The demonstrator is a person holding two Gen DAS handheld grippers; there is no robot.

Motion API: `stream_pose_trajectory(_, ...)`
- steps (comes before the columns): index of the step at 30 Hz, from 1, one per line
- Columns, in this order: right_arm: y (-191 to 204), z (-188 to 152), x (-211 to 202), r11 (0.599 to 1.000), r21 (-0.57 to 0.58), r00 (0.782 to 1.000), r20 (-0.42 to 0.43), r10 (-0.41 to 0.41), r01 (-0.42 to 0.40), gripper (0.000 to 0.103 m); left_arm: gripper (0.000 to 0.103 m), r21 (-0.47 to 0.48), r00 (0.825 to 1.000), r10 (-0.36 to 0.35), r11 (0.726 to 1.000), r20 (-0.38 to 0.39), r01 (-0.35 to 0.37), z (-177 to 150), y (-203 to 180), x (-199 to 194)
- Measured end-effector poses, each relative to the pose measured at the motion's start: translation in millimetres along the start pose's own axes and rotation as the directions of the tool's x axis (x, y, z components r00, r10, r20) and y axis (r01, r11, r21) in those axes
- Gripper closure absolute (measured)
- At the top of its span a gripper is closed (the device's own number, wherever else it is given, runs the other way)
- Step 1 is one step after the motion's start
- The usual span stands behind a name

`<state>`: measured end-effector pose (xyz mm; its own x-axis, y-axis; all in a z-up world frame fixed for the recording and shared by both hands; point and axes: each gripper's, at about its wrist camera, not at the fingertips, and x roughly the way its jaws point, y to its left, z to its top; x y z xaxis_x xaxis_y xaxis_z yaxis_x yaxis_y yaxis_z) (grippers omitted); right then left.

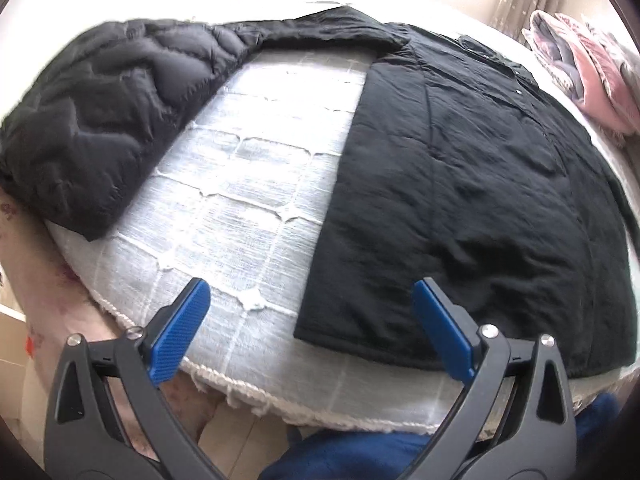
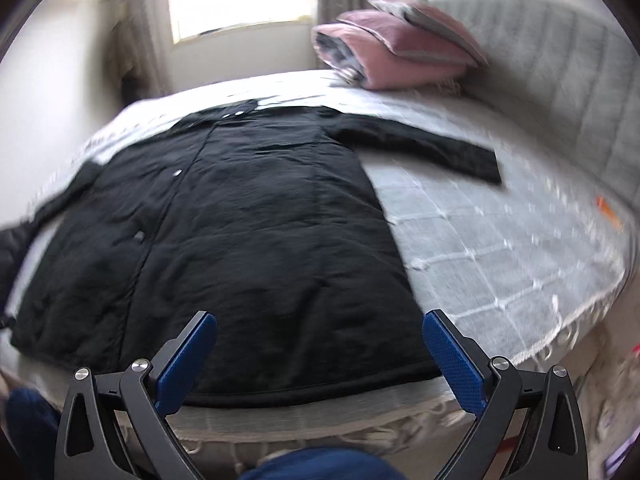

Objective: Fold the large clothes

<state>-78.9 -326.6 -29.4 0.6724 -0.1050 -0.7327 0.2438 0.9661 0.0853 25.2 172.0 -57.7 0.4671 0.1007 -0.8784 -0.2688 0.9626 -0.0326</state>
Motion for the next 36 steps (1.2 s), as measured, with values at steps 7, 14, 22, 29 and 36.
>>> stream_pose_trajectory(7,-66,-5,24,0.980,0.182,0.994,-0.063,0.089,-0.076,0.026,0.018,-0.007,0.990,-0.133,0.991,-0.049,0.133,3,-6,25)
stream_pose_trajectory(14,-84,-15,64,0.953,0.273,0.968,-0.176,0.180,-0.128,0.051,0.040,-0.001,0.960,-0.252,0.967,-0.122,0.254,14,-16,47)
stream_pose_trajectory(22,-86,-8,84,0.955,0.264,0.958,-0.211,0.193,-0.135,0.052,0.087,0.085,0.969,-0.204,0.973,-0.137,0.216,17,-36,44)
stream_pose_trajectory(29,-76,0,66,0.976,0.164,0.969,-0.180,0.170,-0.141,0.095,0.096,0.143,0.990,-0.110,0.982,-0.092,0.122,16,-43,14)
stream_pose_trajectory(36,-92,38,25,0.989,0.140,0.998,-0.055,0.044,-0.036,0.096,0.095,0.164,0.985,-0.117,0.977,-0.131,0.138,8,-41,9)
